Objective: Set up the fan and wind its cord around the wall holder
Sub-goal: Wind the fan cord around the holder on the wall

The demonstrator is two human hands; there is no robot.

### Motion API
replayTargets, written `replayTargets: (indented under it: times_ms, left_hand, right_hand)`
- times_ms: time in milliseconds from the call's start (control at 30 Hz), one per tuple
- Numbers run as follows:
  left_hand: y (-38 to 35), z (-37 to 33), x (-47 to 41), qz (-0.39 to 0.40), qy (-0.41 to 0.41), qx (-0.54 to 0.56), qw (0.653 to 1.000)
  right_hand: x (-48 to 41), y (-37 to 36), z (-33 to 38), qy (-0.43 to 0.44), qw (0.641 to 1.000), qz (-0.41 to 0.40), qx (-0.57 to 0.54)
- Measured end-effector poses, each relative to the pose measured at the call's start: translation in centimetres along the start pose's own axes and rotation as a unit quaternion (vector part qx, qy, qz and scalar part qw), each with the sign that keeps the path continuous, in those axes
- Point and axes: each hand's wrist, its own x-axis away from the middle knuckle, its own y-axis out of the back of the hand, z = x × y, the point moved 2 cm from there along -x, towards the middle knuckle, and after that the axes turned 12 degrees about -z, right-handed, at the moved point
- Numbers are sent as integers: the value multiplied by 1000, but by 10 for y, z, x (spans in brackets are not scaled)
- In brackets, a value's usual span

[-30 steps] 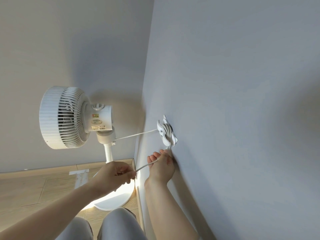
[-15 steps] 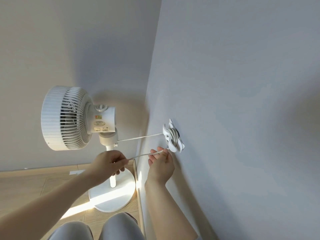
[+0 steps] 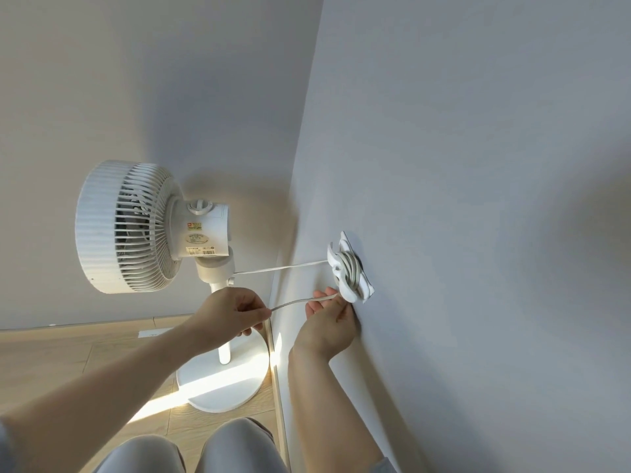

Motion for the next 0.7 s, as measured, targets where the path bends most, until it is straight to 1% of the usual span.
replayTargets:
  times_ms: [100, 200, 267, 367, 467, 567, 700]
  left_hand:
    - [0, 0, 0, -7, 9, 3, 1000]
    - [7, -4, -7, -48, 18, 9, 999]
    - [11, -11, -14, -72, 11, 2, 997]
    - [12, -27, -26, -83, 10, -1, 996]
    - [11, -44, -42, -78, 73, 57, 993]
    - [8, -62, -59, -57, 144, 124, 980]
    - [-3, -83, -74, -41, 217, 213, 952]
  right_hand:
    - [-5, -3, -2, 5, 998, 62, 15]
    - [-8, 2, -4, -1, 990, 127, 54]
    - [-7, 11, -5, -27, 982, 165, 89]
    - [-9, 30, -13, -50, 968, 194, 150]
    - [-19, 47, -25, -35, 957, 193, 213]
    - [-25, 54, -32, -53, 944, 198, 258]
    - [-28, 53, -35, -123, 943, 199, 238]
